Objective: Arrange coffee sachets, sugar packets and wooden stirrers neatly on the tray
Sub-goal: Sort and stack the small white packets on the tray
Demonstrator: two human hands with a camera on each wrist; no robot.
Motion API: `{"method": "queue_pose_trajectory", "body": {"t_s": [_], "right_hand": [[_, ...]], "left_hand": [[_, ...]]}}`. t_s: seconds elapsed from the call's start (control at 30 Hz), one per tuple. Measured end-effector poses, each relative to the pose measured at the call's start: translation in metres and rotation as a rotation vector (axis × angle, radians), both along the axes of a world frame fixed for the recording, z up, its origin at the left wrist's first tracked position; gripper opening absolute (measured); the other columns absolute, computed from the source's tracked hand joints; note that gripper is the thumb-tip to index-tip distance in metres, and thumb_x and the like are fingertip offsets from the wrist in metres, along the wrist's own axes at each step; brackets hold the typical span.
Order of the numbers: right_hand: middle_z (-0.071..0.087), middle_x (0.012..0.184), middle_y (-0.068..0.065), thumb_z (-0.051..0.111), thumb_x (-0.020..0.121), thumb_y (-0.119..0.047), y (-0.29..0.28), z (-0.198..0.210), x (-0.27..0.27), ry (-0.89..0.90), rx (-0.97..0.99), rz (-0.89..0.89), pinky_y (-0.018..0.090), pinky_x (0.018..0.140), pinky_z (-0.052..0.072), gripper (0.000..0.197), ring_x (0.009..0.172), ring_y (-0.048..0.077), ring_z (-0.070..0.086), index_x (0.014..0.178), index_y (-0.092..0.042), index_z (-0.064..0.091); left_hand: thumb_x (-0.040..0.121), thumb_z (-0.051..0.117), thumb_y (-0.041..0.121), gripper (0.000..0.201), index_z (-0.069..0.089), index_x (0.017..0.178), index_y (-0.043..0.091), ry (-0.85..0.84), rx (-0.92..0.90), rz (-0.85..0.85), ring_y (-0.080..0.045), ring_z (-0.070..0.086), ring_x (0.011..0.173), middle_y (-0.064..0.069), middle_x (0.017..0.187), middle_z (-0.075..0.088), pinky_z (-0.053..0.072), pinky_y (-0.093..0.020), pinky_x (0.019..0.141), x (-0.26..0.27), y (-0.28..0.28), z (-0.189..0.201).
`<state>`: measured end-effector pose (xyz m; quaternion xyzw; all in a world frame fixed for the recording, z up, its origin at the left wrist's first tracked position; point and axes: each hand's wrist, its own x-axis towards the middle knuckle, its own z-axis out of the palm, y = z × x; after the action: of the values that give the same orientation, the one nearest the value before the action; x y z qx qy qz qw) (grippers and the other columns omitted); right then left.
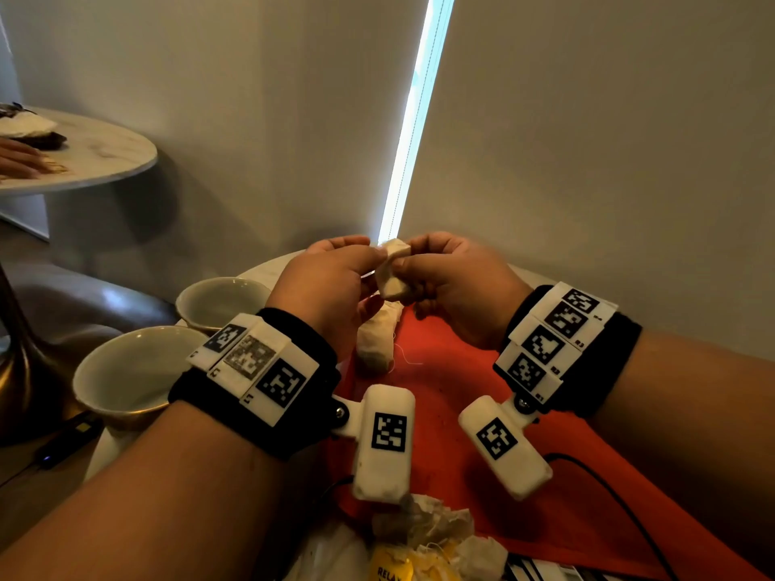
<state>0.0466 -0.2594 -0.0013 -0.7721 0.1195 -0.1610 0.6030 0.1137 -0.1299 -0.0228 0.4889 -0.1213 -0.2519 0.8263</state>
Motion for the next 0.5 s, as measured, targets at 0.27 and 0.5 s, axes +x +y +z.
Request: {"method": "queue_pose_trajectory", "body": {"t_s": [0.27,0.5], "right_hand": [[0.069,0.084,0.014,0.068,0.092,-0.017,0.0,0.001,0.0,-0.01,0.075,0.013,0.026,0.046,0.046,0.008,0.064,0.021,0.066,0.093,-0.01,0.065],[0.068,0.085,0.016,0.065,0.09,-0.001,-0.012,-0.007,0.001,0.075,-0.108,-0.093,0.033,0.05,0.038,0.01,0.062,0.023,0.06,0.088,-0.011,0.064]], "left_hand": [[0.093,0.066,0.012,0.022,0.061,0.112,0.022,-0.007,0.045,-0.022,-0.016,0.071,0.081,-0.003,0.095,0.075,0.048,-0.032,0.067,-0.004,0.003,0.002],[0.095,0.063,0.03,0.013,0.065,0.107,0.026,0.067,0.089,0.055,-0.01,0.059,0.087,0.01,0.096,0.07,0.04,-0.03,0.063,-0.003,0.005,0.008]]}}
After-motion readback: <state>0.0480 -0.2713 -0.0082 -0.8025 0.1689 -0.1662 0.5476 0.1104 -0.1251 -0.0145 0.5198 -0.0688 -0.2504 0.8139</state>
